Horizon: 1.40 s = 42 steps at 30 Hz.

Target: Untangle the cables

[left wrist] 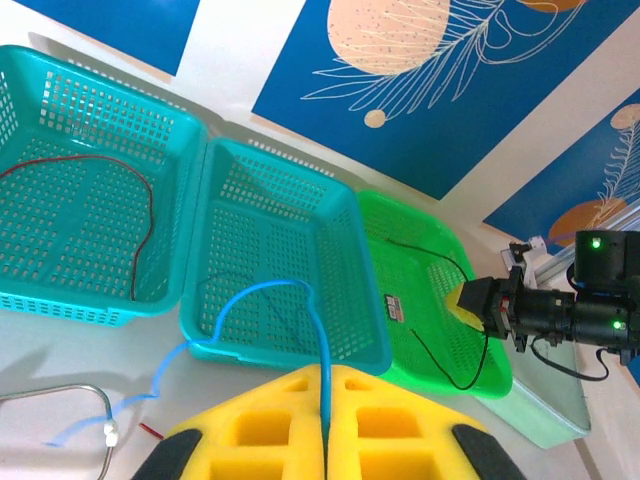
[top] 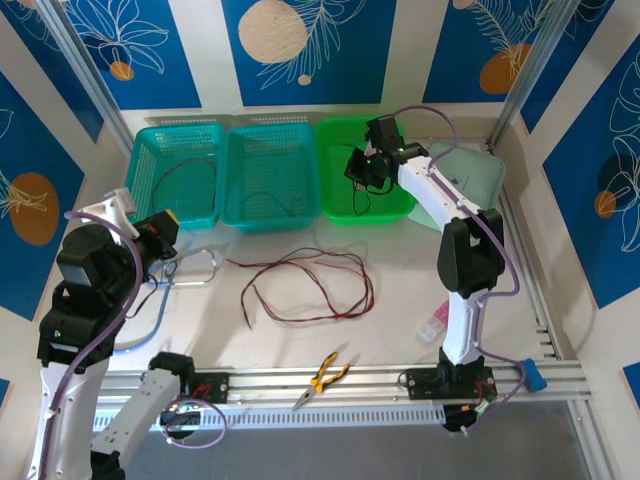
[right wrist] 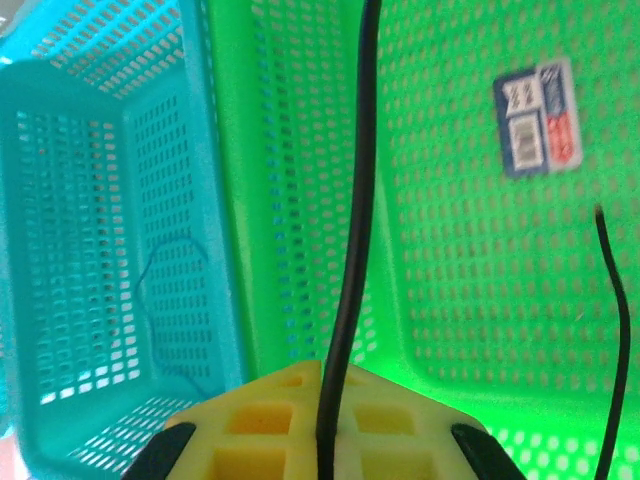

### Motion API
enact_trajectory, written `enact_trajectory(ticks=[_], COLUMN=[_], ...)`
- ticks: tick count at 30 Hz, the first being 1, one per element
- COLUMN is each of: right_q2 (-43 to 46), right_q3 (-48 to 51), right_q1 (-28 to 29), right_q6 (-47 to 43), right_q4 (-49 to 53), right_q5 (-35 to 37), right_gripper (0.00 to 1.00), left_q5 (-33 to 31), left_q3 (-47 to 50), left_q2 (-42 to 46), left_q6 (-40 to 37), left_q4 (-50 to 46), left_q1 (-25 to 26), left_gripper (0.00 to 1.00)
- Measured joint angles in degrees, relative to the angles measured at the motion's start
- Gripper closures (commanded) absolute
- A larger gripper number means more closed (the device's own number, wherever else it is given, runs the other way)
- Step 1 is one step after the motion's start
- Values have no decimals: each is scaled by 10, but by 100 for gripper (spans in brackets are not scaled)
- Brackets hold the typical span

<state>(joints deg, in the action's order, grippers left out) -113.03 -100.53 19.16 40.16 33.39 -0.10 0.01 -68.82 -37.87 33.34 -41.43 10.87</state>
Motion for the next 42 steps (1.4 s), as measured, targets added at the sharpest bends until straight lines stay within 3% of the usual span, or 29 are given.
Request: enact_trajectory(ticks=[10,17,34,42], right_q2=[10,-84,-343,-355], right_q3=[21,-103,-432,-442], right_q1=[-38,-66,-64,-51], right_q6=[58,24,-64,-125], right_q4=[-17,23,157,198], right_q5=[-123,-151,-47,54], right_gripper=[100,100,100,100], left_q5=[26,37,75,75], left_q3=[-6,-7,-23,-23], left_q2=[-29,-35,-65,-63], left_q6=[6,8,23,24], left_q4=[18,22,46,45], left_q1=[0,0,0,0], left_gripper=[100,100,100,100])
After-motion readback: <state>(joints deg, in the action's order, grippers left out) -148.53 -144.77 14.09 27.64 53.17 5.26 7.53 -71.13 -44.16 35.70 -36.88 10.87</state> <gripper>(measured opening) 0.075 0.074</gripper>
